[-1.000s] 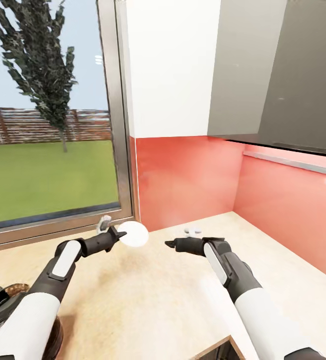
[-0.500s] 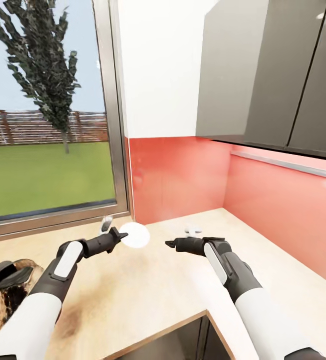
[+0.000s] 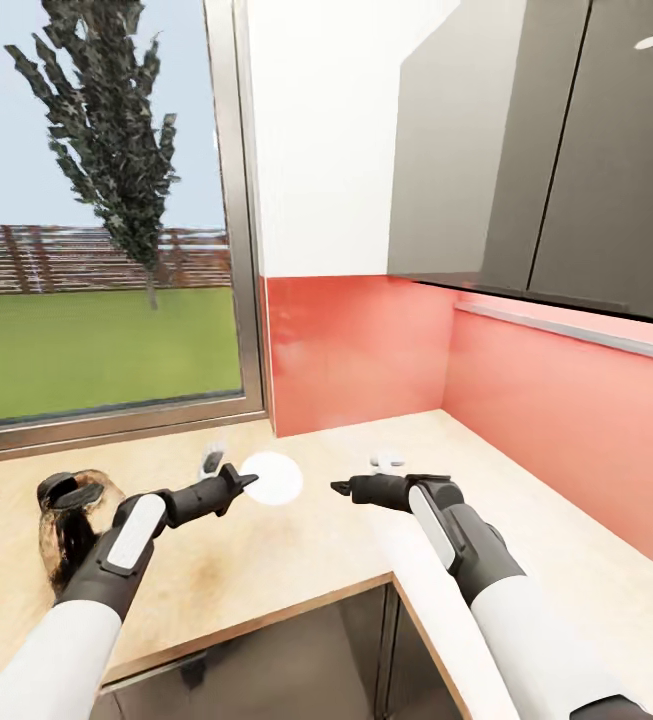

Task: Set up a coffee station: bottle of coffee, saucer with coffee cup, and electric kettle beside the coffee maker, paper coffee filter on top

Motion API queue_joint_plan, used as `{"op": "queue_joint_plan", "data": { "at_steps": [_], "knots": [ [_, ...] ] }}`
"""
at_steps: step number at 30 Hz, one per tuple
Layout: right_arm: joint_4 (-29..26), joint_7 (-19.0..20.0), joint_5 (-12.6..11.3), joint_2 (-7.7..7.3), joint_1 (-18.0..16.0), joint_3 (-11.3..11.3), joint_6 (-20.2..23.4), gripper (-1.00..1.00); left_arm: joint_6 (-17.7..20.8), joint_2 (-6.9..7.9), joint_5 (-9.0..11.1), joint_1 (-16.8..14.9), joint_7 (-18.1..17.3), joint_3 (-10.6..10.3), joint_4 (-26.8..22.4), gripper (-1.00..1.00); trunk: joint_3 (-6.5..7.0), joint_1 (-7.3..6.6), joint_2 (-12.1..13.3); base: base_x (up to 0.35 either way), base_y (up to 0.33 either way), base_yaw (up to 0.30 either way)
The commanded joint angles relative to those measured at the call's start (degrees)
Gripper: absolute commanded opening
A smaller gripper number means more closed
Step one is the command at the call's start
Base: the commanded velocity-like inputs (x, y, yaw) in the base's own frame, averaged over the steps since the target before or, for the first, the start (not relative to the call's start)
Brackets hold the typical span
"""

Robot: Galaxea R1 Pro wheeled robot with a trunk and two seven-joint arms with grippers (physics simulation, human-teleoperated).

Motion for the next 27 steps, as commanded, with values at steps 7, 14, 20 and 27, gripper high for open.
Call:
{"op": "queue_joint_plan", "data": {
  "at_steps": [7, 14, 20, 27],
  "knots": [
    [-0.05, 0.13, 0.04, -0.01, -0.01, -0.05, 0.22, 1.00, 0.28, -0.44, -0.32, 0.29, -0.43, 0.12, 0.44, -1.00, -0.01, -0.01, -0.05, -0.312, -0.110, 0.006],
    [-0.05, 0.21, 0.03, 0.02, -0.01, -0.10, 0.24, 1.00, 0.26, -0.39, -0.48, 2.41, -1.46, 0.08, 0.00, -1.00, -0.01, -0.01, -0.05, -0.312, -0.119, 0.061],
    [-0.05, 0.21, 0.04, -0.01, -0.01, -0.11, 0.24, 1.00, -0.07, 1.43, -1.14, 10.56, -11.32, -0.06, -0.40, -1.00, -0.01, -0.01, -0.05, -0.312, -0.107, 0.260],
    [-0.05, 0.30, -0.04, -0.01, -0.01, -0.11, 0.24, 1.00, -0.29, 6.51, -1.28, 21.25, -18.27, -0.10, -0.30, -1.00, -0.01, -0.01, -0.05, -0.315, -0.080, 0.277]
  ]
}}
